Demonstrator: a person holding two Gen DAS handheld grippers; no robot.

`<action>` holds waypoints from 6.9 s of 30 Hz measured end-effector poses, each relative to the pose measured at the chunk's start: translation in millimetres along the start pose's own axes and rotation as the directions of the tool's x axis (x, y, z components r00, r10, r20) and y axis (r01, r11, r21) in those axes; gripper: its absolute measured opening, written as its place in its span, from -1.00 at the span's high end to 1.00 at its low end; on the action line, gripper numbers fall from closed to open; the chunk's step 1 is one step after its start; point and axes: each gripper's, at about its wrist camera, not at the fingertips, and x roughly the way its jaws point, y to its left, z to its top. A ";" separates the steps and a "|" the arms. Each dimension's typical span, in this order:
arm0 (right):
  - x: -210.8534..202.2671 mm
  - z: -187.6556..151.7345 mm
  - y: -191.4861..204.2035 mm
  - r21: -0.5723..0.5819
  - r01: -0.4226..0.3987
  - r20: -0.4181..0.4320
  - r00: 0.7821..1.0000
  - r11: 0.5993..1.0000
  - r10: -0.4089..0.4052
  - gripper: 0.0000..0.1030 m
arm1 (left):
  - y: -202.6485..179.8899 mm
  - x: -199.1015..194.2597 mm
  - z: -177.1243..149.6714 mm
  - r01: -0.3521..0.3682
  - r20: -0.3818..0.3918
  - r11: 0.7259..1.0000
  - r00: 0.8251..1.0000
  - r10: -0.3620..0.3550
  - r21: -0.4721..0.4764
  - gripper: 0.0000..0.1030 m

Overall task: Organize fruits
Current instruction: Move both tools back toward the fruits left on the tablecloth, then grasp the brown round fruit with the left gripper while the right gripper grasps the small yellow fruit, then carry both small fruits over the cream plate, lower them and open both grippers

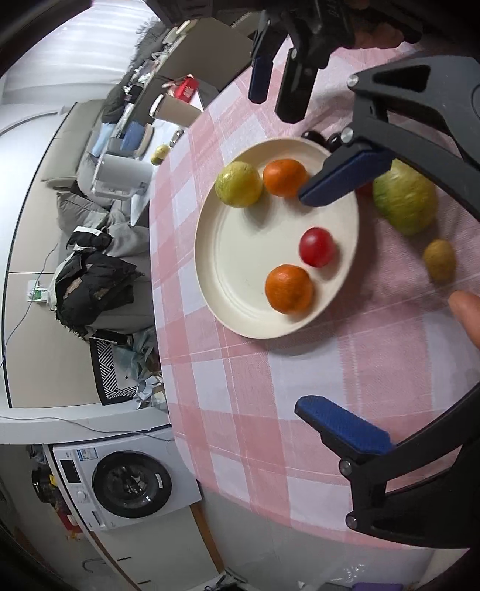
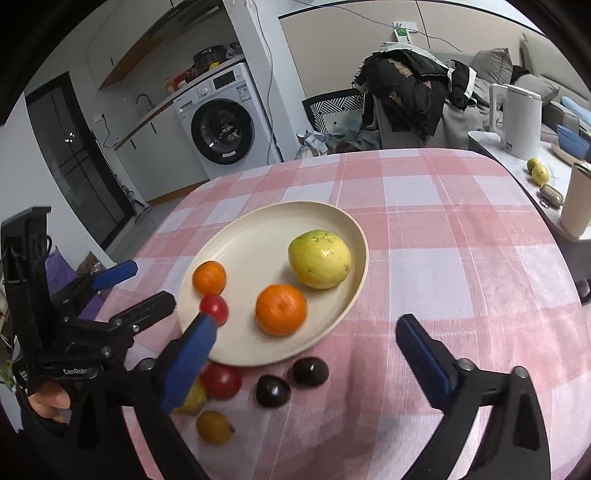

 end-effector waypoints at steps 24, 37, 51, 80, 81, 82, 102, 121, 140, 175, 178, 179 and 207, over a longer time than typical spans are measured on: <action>-24.6 -32.9 23.8 -0.109 0.031 -0.071 0.997 0.994 -0.039 -1.00 | -21.4 -67.5 -47.7 -0.002 0.016 0.998 1.000 0.001 0.070 -0.98; 3.7 -57.4 50.7 -0.221 0.015 -0.192 0.980 0.975 -0.058 -1.00 | -20.0 -56.7 -54.8 0.037 -0.039 0.997 0.999 -0.035 0.073 -0.98; 16.2 -77.5 67.6 -0.330 -0.030 -0.258 0.964 0.943 -0.060 -0.80 | -18.5 -40.6 -63.2 0.059 -0.108 0.994 0.993 -0.049 0.094 -0.98; 2.9 -74.1 69.1 -0.317 -0.116 -0.214 0.976 0.941 0.048 0.28 | -20.0 -14.9 -78.2 0.085 -0.229 0.985 0.972 -0.049 0.152 -0.25; 2.7 -74.5 69.5 -0.318 -0.117 -0.215 0.975 0.941 0.049 0.28 | -20.1 -14.6 -78.4 0.086 -0.230 0.984 0.972 -0.050 0.153 -0.24; 2.5 -74.8 69.9 -0.320 -0.117 -0.216 0.975 0.940 0.048 0.28 | -20.3 -14.5 -78.3 0.090 -0.231 0.984 0.972 -0.053 0.152 -0.23; 4.5 -78.1 71.7 -0.340 -0.112 -0.225 0.974 0.934 0.035 0.47 | -19.8 -15.5 -78.5 0.161 -0.226 0.978 0.966 -0.129 0.133 0.54; -20.1 -54.2 44.6 -0.234 -0.072 -0.089 0.995 0.970 0.052 0.47 | -6.2 -49.2 -55.5 0.102 -0.082 0.993 0.992 -0.097 0.055 0.54; -42.8 -24.8 11.1 -0.089 -0.024 0.029 0.999 0.996 0.027 0.47 | -24.8 -40.8 -18.6 0.102 -0.012 0.994 0.995 -0.102 0.048 0.54; -20.5 22.2 -6.0 -0.061 -0.033 0.014 0.999 0.998 0.034 0.47 | -43.5 13.7 42.4 0.059 -0.038 0.995 0.998 -0.056 0.085 0.54; -13.5 22.4 -8.0 -0.058 -0.035 -0.002 0.999 0.998 0.035 0.47 | -45.4 22.7 43.7 0.060 -0.049 0.994 0.997 -0.055 0.089 0.54; -10.3 21.7 -8.9 -0.057 -0.036 -0.011 0.999 0.998 0.035 0.47 | -46.3 26.5 43.7 0.060 -0.057 0.994 0.997 -0.055 0.091 0.54; 27.6 18.2 -6.5 -0.091 -0.007 -0.089 0.996 0.996 -0.001 0.47 | -48.6 74.3 32.4 0.062 -0.127 0.991 0.991 -0.047 0.115 0.54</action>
